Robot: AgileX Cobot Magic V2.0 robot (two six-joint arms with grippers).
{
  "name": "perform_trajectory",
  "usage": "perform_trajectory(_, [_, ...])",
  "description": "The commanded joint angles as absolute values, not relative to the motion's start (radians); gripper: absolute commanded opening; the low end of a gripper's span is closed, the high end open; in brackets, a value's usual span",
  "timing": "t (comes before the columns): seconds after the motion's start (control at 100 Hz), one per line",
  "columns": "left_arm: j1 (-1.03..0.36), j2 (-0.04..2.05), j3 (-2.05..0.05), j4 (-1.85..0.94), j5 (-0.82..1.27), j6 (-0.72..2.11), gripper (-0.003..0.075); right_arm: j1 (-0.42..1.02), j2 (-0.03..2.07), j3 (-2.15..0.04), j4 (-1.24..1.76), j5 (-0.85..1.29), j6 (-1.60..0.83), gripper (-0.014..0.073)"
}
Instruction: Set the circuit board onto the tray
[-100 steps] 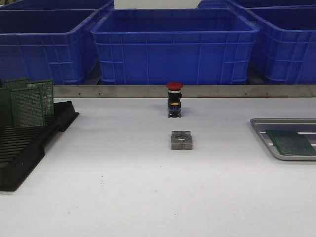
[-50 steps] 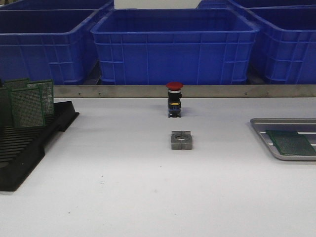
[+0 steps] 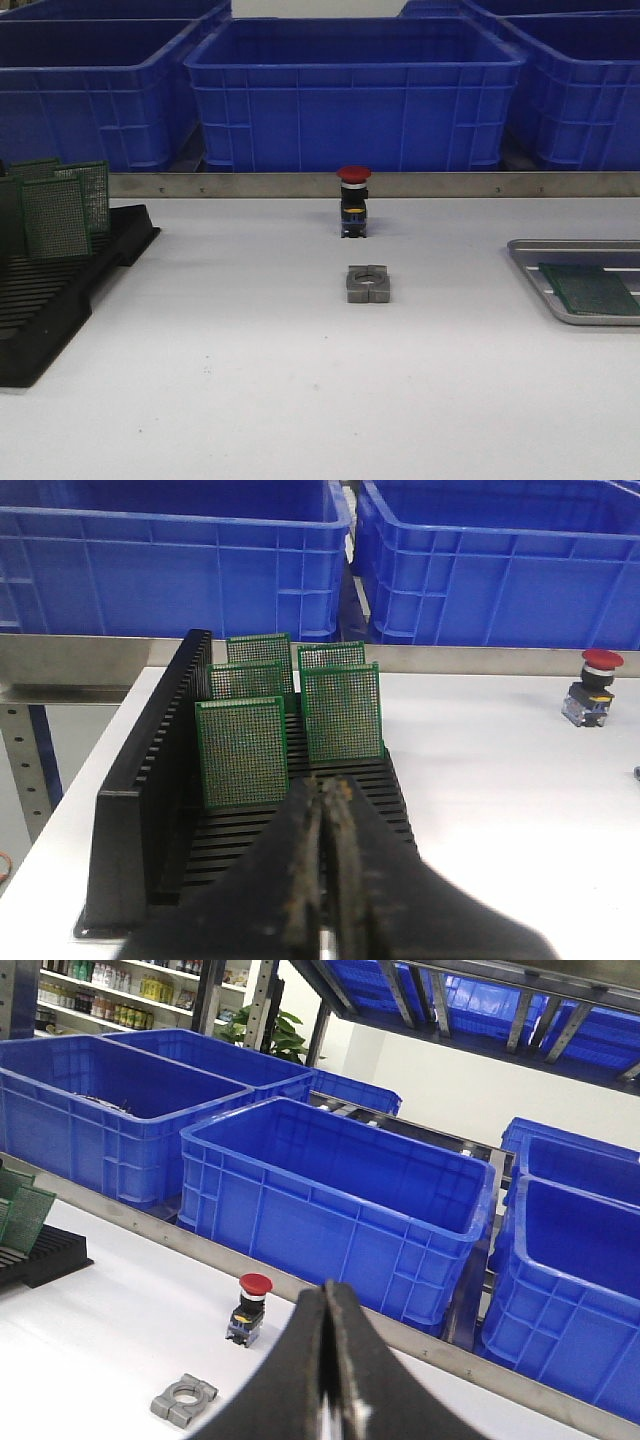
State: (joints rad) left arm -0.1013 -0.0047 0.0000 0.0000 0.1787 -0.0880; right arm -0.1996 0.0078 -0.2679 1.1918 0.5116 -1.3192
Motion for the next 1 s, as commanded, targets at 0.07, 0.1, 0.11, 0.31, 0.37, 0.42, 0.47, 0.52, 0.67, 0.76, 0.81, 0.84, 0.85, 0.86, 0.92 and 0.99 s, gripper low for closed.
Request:
perform_trajectory(0.07, [-0.098,-0.036,0.048,0.000,0.107,-0.098,-0.0020,-0.198,0.020,-0.283,1.231,0.315,-1.326,-0.0113])
perform_trajectory(0.1, [-0.098,-0.036,0.048,0.000,0.107,-0.098,-0.0020,-0.198,0.020,-0.277,1.224,0.279,-1.326,-0.0113])
perform_trajectory(0.11, [-0.098,-0.036,0.048,0.000,0.107,-0.098,-0.0020,-0.198,0.020,-0.275,1.222,0.270,-1.325,-0.0113])
perform_trajectory(0.31, [-0.098,-0.036,0.048,0.000,0.107,-0.098,-0.0020,-0.148,0.023,-0.250,0.835,0.116,-1.000,-0.0113])
perform_trajectory(0.37, [-0.098,-0.036,0.048,0.000,0.107,-0.098,-0.0020,-0.132,0.023,-0.241,0.598,0.084,-0.736,-0.0113])
perform_trajectory(0.42, [-0.098,-0.036,0.048,0.000,0.107,-0.098,-0.0020,-0.121,0.023,-0.222,0.358,0.040,-0.527,-0.0113])
perform_trajectory(0.47, [-0.098,-0.036,0.048,0.000,0.107,-0.098,-0.0020,-0.119,0.021,-0.187,0.176,-0.010,-0.334,-0.0113])
perform_trajectory(0.52, [-0.098,-0.036,0.048,0.000,0.107,-0.098,-0.0020,-0.119,0.012,-0.141,0.033,-0.074,-0.164,-0.0113])
perform_trajectory(0.67, [-0.098,-0.036,0.048,0.000,0.105,-0.098,-0.0020,-0.118,-0.038,0.020,-0.109,-0.214,0.054,-0.0113])
perform_trajectory(0.76, [-0.098,-0.036,0.048,0.000,0.105,-0.098,-0.0020,-0.101,-0.038,0.017,-0.112,-0.123,0.052,-0.0113])
perform_trajectory(0.81, [-0.098,-0.036,0.048,0.000,0.105,-0.098,-0.0020,-0.087,-0.038,0.017,-0.112,-0.122,0.040,-0.0113])
perform_trajectory(0.84, [-0.098,-0.036,0.048,0.000,0.105,-0.098,-0.0020,-0.076,-0.038,0.017,-0.112,-0.122,0.039,-0.0113])
perform_trajectory(0.85, [-0.098,-0.036,0.048,0.000,0.105,-0.098,-0.0020,-0.073,-0.038,0.017,-0.112,-0.122,0.039,-0.0113])
perform_trajectory(0.86, [-0.098,-0.036,0.048,0.000,0.105,-0.098,-0.0020,-0.071,-0.038,0.017,-0.112,-0.122,0.039,-0.0113])
perform_trajectory(0.92, [-0.096,-0.036,0.048,0.000,0.105,-0.098,-0.0020,-0.050,-0.038,0.017,-0.112,-0.122,0.039,-0.0113])
perform_trajectory(0.99, [-0.096,-0.036,0.048,0.000,0.105,-0.098,-0.0020,-0.040,-0.038,0.017,-0.112,-0.121,0.039,-0.0113])
